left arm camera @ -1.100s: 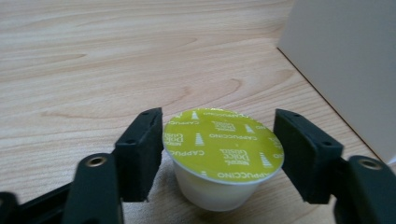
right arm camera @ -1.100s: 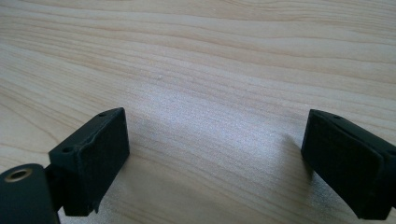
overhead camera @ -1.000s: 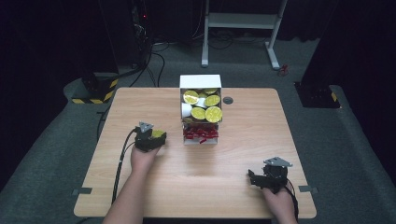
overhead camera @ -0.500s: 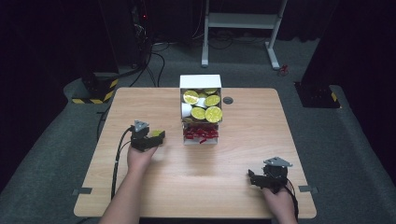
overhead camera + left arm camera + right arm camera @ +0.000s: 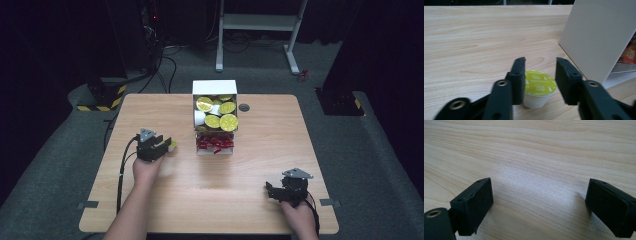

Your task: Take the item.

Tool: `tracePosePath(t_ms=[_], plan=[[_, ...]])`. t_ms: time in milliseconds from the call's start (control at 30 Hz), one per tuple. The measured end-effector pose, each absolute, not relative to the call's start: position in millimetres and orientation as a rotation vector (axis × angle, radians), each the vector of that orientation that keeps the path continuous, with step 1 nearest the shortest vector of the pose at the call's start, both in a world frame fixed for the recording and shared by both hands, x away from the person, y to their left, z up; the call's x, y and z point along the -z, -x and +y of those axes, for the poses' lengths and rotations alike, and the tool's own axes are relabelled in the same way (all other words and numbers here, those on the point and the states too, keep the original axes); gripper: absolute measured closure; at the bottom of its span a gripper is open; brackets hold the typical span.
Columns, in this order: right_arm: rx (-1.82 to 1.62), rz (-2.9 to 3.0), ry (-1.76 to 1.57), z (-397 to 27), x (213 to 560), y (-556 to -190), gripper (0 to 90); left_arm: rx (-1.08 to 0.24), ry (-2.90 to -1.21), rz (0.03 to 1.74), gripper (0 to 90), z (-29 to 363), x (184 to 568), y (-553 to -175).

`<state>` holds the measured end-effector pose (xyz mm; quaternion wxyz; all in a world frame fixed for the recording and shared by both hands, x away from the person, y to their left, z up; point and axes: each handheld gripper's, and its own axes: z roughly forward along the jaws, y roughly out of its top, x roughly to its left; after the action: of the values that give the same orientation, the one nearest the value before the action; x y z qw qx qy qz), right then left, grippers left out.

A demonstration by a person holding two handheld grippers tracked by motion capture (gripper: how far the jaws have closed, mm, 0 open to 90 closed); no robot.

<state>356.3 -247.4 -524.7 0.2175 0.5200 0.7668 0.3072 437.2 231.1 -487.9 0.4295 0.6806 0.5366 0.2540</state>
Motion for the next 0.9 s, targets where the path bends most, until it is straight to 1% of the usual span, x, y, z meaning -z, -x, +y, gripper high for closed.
tracePosePath(t_ms=[100,133,233,400,500,533,567,667,733,767,800,867,900], plan=[[-0.851,2.124,-1.440,-247,525,-356,7.5,-0.646,-1.711,1.353,74.2,232,487,-437],[-0.851,2.124,-1.440,-247,525,-356,7.5,-0.657,-1.719,1.354,81.2,234,486,-436],[-0.851,2.124,-1.439,-247,525,-356,7.5,-0.663,-1.731,1.357,85.1,236,485,-435],[-0.851,2.123,-1.444,-247,525,-356,7.5,-0.649,-1.744,1.366,84.9,238,480,-429],[-0.851,2.122,-1.444,-247,525,-356,7.5,-0.636,-1.731,1.358,77.9,238,475,-422],[-0.853,2.124,-1.446,-247,525,-356,7.5,-0.634,-1.739,1.355,73.1,239,474,-420],[-0.853,2.124,-1.446,-247,525,-356,7.5,-0.626,-1.739,1.357,73.1,239,473,-419],[-0.853,2.125,-1.448,-247,525,-355,7.6,-0.609,-1.732,1.354,66.0,242,470,-413],[-0.853,2.126,-1.448,-247,525,-355,7.5,-0.611,-1.749,1.343,58.6,244,470,-407],[-0.853,2.126,-1.448,-247,525,-355,7.5,-0.611,-1.749,1.343,56.3,244,470,-407],[-0.853,2.125,-1.448,-247,525,-355,7.6,-0.610,-1.752,1.338,56.3,246,470,-405],[-0.853,2.125,-1.448,-247,525,-355,7.5,-0.608,-1.750,1.336,50.2,248,469,-399],[-0.853,2.125,-1.448,-247,525,-355,7.5,-0.609,-1.753,1.333,48.7,250,469,-396]])
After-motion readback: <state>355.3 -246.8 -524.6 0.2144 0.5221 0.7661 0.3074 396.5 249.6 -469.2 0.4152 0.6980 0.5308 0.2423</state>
